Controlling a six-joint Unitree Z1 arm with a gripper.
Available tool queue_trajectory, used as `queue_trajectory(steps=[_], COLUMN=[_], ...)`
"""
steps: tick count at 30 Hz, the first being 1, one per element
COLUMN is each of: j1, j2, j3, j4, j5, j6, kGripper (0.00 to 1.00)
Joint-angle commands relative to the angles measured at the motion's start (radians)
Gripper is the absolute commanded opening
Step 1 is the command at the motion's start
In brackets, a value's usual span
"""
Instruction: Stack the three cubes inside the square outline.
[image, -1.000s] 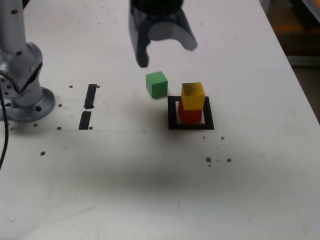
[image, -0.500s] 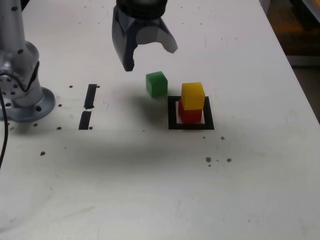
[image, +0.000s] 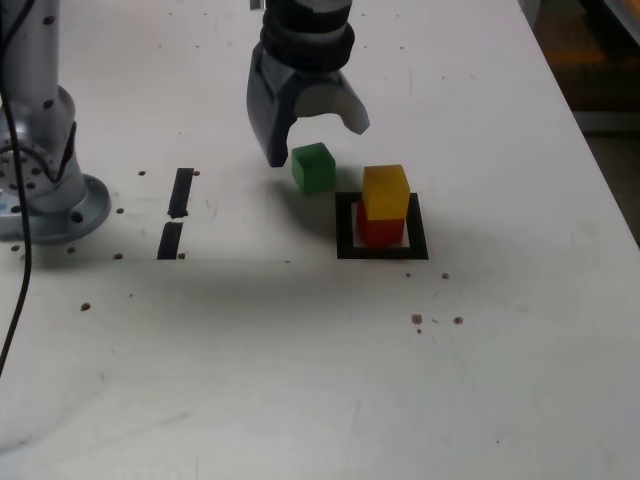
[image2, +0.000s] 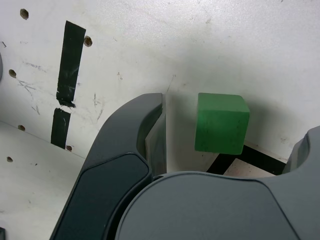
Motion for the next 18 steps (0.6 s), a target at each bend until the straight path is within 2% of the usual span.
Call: queue_trajectory(steps=[1, 9, 18], j1=[0.007, 0.03, 0.06], j2=[0.009, 0.027, 0.044], j3=[0.01, 0.04, 0.079], j4=[-0.013, -0.075, -0.166], j5=[-0.003, -0.006, -0.037], j6=[0.005, 0.024, 0.063], kGripper=[0.98, 1.0, 0.99])
